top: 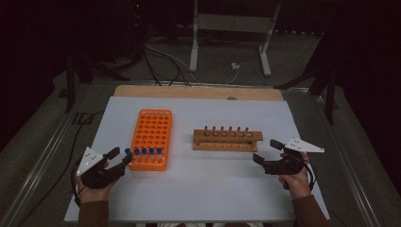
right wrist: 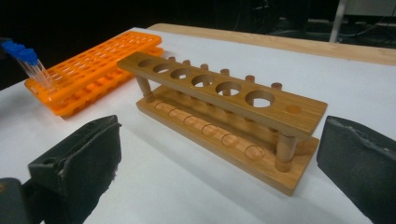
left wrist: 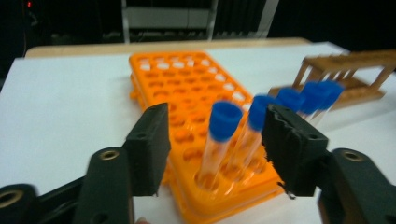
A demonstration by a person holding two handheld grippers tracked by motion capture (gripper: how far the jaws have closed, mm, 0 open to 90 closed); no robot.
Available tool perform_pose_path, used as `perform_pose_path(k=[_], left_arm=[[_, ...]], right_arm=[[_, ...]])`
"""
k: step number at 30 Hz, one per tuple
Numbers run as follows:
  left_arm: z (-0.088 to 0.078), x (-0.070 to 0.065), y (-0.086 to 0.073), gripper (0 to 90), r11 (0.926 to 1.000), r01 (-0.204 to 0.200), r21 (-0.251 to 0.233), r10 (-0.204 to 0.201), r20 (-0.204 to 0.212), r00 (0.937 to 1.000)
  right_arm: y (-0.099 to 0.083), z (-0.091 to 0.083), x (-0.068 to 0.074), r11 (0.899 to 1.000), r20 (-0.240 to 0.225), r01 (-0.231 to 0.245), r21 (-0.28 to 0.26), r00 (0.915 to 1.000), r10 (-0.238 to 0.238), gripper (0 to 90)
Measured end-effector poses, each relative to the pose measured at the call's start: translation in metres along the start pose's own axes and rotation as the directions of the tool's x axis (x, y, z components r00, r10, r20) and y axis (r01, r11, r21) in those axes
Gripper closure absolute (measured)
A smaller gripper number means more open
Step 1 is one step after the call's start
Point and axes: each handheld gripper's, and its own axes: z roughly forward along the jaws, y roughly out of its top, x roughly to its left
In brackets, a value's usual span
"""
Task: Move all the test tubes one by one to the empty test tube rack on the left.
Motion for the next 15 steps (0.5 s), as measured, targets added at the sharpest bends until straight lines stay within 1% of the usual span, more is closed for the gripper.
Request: perform_pose_path(k=[4, 8, 10, 12, 15], left_arm=[[-0.002, -0.003, 0.003, 26.9, 0.9995, -0.005, -0.030, 0.005, -0.022, 0.9997], [-0.003, -0.005, 0.007, 18.7, 0.9980, 0.002, -0.064, -0.004, -0.041, 0.9991], [-0.003, -0.006, 0.008, 16.9, 0.9977, 0.000, -0.068, -0.003, -0.051, 0.9987], [-0.002, -0.007, 0.009, 14.8, 0.9974, 0.008, -0.072, -0.013, -0.063, 0.9979], [-0.001, -0.008, 0.011, 5.0, 0.9974, 0.020, -0.069, -0.026, -0.091, 0.9955]], right_arm=[[-0.005, -0.005, 0.002, 1.000, 0.026, 0.018, -0.024, 0.9995, -0.018, 0.1], [-0.010, -0.009, 0.005, 0.998, 0.054, 0.034, -0.049, 0.9980, -0.031, 0.1], [-0.012, -0.011, 0.007, 0.997, 0.068, 0.046, -0.061, 0.9968, -0.042, 0.1], [-0.013, -0.012, 0.008, 0.996, 0.080, 0.055, -0.070, 0.9956, -0.049, 0.1], [-0.016, -0.014, 0.011, 0.995, 0.098, 0.068, -0.080, 0.9934, -0.060, 0.1]])
